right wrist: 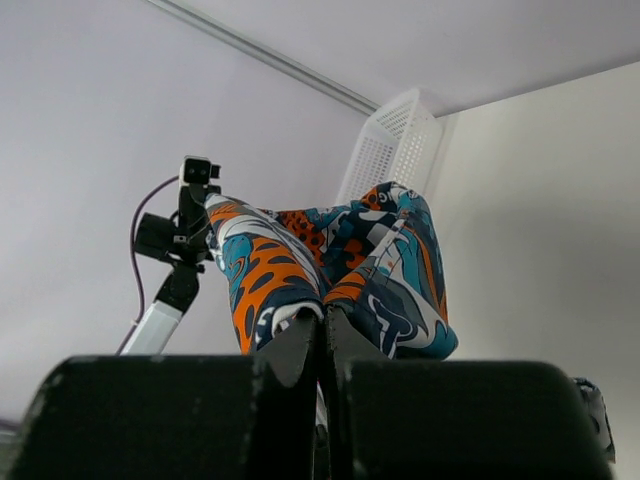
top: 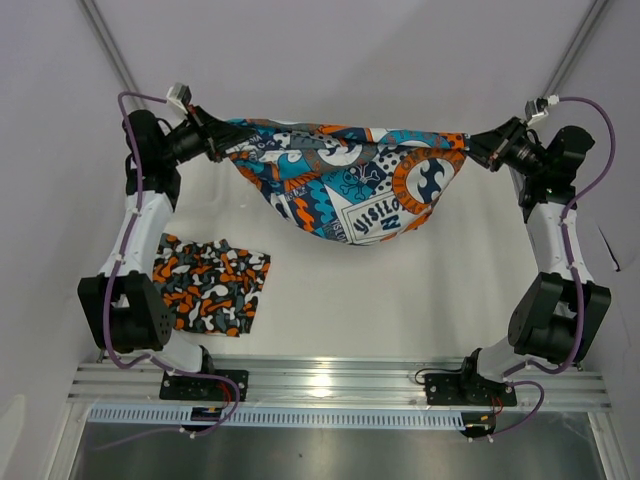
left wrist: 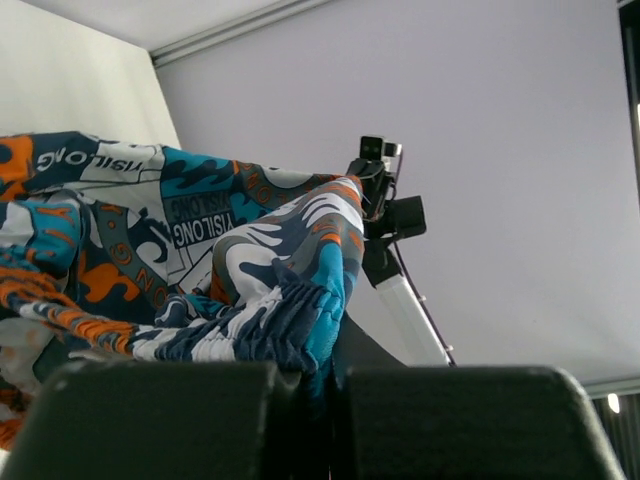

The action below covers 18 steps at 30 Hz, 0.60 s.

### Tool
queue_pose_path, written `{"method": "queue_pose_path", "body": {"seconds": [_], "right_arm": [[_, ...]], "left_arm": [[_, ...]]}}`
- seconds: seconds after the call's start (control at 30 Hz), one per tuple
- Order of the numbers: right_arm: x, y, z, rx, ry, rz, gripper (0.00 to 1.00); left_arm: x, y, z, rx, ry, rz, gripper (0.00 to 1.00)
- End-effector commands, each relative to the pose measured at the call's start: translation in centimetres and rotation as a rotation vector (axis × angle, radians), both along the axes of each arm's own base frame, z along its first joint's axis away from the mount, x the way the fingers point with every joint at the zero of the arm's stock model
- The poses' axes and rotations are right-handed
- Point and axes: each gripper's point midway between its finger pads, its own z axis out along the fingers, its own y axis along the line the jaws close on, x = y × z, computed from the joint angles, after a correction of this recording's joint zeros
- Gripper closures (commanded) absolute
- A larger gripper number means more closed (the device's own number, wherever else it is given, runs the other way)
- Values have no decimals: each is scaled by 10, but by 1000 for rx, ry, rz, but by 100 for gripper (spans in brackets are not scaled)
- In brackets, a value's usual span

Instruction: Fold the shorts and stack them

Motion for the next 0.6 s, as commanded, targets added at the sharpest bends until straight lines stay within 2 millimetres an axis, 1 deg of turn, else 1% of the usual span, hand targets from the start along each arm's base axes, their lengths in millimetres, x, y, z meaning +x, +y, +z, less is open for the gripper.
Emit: {"method": "queue_pose_path", "body": {"seconds": [0.0,0.07,0.17,0.2,0.27,0.3,0.33,0.37,0.4,0.47,0.5,0.53,0.57], "right_arm": [[1,0,8,-46,-67,-6,100],[6,-2,4,-48,-60,-9,100],[22,-8,-9,-44,-20,-21,100],[29,-11,-14,-38,2,-21,100],[36,-12,-15,-40,2,-27,100],[40,-13,-16,-40,7,-33,100],[48,-16,-16,-44,6,-43,100],[51,-16,-16,-55,3,-40,100],[53,-15,-17,-56,18,-35,100],[56,-15,-17,-79,-1,-40,100],[56,-15,-24,-85,30,-47,100],[57,-16,-30,-101,43,-61,100],[61,-20,-39,-148,39,-93,100]], "left_arm": [[6,0,3,45,-46,32,100],[12,1,-5,52,-42,51,100],[28,0,-23,64,-3,59,100],[34,-4,-32,64,17,49,100],[43,-7,-37,75,26,62,100],[47,-8,-33,79,12,67,100],[55,-13,-41,87,19,61,100],[58,-16,-46,90,36,55,100],[62,-19,-34,91,5,51,100],[70,-22,-38,94,5,44,100],[73,-21,-36,101,1,53,100],[77,-23,-41,113,12,69,100],[76,-33,-52,141,30,56,100]]}}
